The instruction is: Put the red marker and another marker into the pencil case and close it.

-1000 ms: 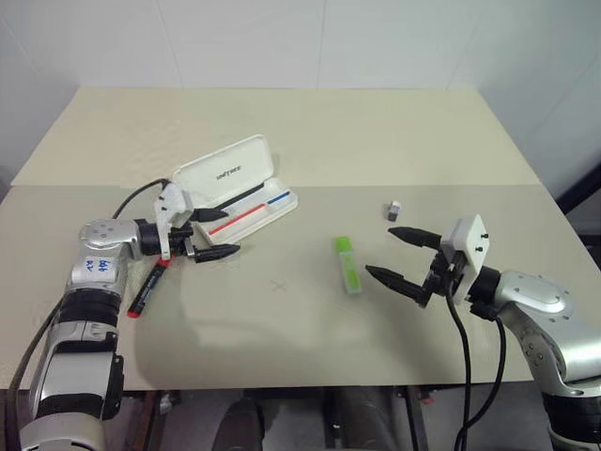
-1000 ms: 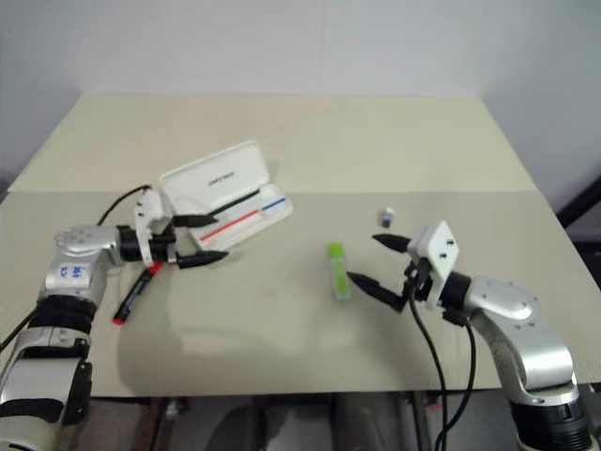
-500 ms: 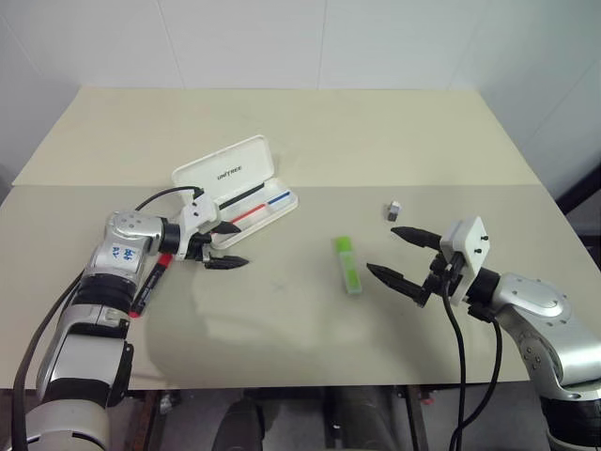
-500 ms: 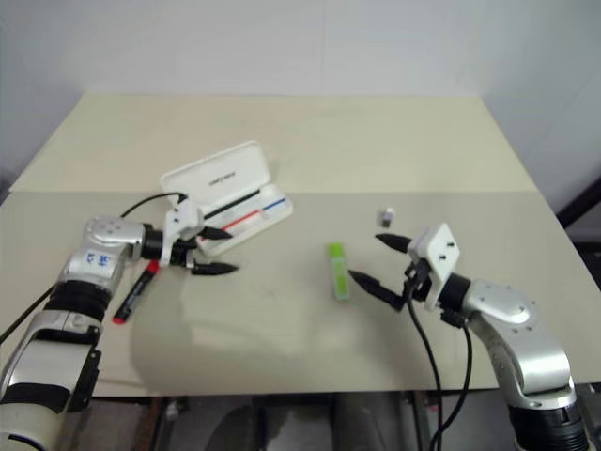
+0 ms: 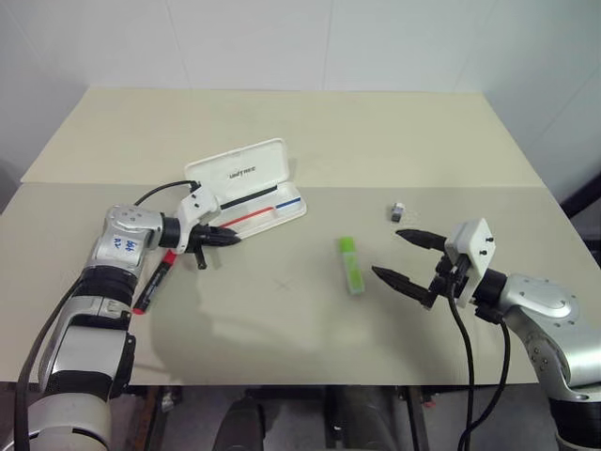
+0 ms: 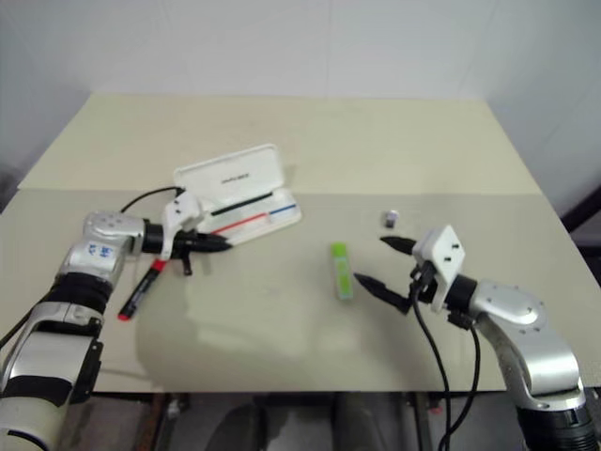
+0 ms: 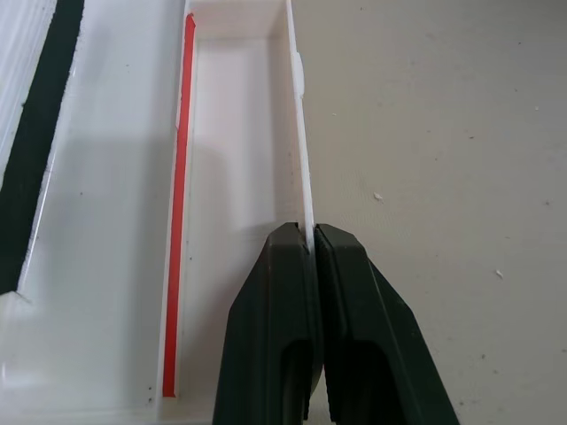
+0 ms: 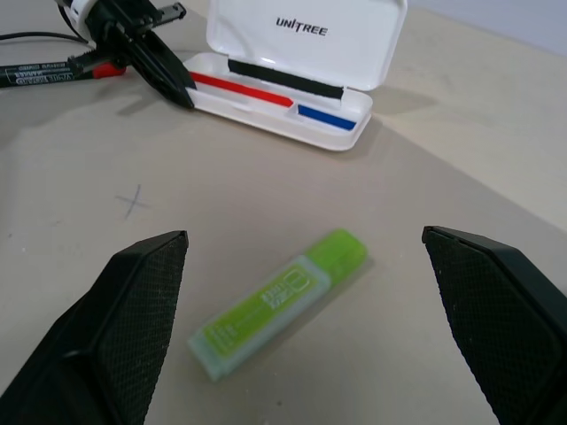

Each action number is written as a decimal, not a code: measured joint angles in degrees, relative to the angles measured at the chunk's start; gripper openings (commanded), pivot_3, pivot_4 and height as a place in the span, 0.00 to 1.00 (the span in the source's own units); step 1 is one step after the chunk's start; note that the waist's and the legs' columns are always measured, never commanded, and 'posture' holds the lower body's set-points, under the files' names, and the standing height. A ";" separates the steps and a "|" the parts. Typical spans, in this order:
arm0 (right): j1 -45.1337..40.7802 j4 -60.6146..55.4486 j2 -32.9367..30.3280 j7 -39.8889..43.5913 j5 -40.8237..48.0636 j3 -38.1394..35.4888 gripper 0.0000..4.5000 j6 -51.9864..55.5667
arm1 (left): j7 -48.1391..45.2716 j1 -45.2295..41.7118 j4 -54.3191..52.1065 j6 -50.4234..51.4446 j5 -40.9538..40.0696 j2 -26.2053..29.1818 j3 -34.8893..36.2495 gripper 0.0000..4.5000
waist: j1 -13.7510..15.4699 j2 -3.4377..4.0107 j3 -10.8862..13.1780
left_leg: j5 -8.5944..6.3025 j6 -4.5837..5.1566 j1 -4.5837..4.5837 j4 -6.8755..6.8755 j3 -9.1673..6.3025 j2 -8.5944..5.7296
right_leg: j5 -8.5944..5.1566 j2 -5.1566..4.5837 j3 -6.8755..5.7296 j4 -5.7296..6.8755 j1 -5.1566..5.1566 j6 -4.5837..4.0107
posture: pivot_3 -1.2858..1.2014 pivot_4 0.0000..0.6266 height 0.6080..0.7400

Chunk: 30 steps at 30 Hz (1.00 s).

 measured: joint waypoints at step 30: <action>2.20 0.15 -4.08 2.49 1.82 -2.90 1.00 1.20 | -2.09 24.42 -53.38 5.27 -4.78 8.58 0.23 0.00 | -0.17 0.00 0.00 | -0.10 0.13 0.01 0.13 0.01 0.00 | -0.31 -0.02 0.07 -0.12 0.15 -0.55 | 0.52 0.24 1.00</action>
